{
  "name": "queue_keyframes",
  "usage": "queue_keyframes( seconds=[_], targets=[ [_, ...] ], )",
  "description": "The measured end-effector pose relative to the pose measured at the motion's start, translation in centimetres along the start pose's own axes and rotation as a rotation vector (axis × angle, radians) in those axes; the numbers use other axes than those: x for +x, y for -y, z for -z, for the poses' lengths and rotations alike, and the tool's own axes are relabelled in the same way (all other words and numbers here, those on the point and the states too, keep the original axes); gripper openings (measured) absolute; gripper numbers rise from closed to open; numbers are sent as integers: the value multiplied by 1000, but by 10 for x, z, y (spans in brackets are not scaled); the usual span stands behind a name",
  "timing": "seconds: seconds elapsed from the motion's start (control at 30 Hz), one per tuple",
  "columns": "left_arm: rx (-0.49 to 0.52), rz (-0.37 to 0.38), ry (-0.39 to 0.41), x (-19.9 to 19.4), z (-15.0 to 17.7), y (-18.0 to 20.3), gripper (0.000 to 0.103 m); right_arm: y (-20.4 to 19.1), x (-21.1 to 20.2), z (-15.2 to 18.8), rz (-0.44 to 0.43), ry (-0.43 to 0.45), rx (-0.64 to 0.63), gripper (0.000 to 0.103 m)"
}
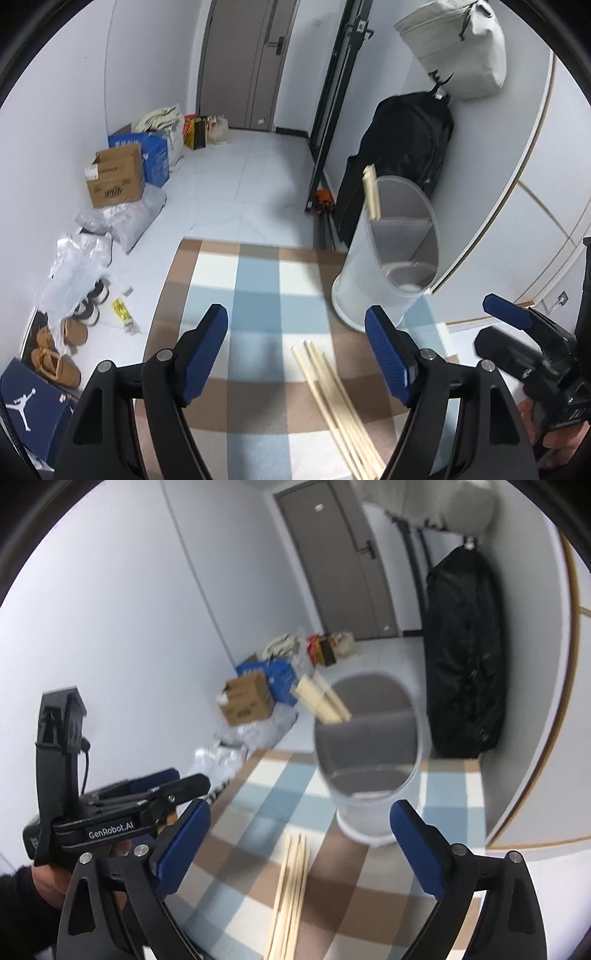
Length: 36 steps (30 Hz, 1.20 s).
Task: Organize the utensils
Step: 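Lower the right tool to the chopstick pile and grasp one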
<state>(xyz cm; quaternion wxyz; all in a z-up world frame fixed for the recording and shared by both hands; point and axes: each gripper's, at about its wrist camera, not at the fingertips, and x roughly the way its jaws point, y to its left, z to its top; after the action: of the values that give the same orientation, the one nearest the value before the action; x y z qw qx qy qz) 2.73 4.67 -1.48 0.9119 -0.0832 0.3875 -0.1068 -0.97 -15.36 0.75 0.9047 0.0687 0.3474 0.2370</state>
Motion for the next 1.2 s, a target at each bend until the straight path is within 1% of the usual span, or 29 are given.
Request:
queue_keyframes(
  seconds=[0.17, 0.23, 0.27, 0.3, 0.37, 0.43, 0.47, 0.53, 0.57, 0.6, 0.63, 0.7, 0.83, 1.0, 1.17, 1.2],
  targets=[
    [-25, -20, -30, 10, 16, -18, 73, -1, 38, 18, 47, -100, -71, 98],
    [-38, -35, -57, 14, 21, -27, 73, 2, 56, 22, 85, -167, -93, 97],
    [-51, -40, -66, 14, 23, -31, 73, 3, 65, 24, 83, -206, -95, 97],
    [-72, -35, -71, 15, 23, -35, 73, 4, 72, 26, 77, -226, -100, 96],
    [-92, -39, -65, 15, 20, -39, 73, 5, 84, 31, 71, -264, -105, 87],
    [-89, -60, -66, 17, 21, -40, 73, 5, 96, 37, 56, -312, -104, 73],
    [-93, -62, -71, 19, 23, -41, 73, 5, 104, 39, 57, -337, -105, 69],
    [-114, -55, -91, 21, 25, -44, 73, 6, 117, 43, 78, -363, -104, 52],
    [-129, -54, -99, 23, 25, -46, 73, 7, 123, 45, 95, -373, -103, 49],
    [-135, -58, -106, 23, 26, -48, 73, 7, 127, 47, 107, -379, -103, 41],
    [-141, -59, -113, 24, 27, -50, 73, 8, 131, 49, 112, -390, -103, 35],
    [-161, -52, -125, 27, 27, -55, 73, 6, 135, 52, 106, -408, -114, 34],
    [-186, -39, -138, 29, 27, -61, 73, 0, 141, 54, 104, -412, -153, 34],
    [-202, -40, -155, 32, 27, -62, 73, -6, 153, 56, 130, -425, -204, 34],
    [-214, -42, -160, 32, 28, -66, 73, -10, 159, 53, 152, -405, -245, 33],
    [-217, -43, -162, 33, 27, -67, 73, -10, 159, 53, 151, -404, -244, 30]
  ],
)
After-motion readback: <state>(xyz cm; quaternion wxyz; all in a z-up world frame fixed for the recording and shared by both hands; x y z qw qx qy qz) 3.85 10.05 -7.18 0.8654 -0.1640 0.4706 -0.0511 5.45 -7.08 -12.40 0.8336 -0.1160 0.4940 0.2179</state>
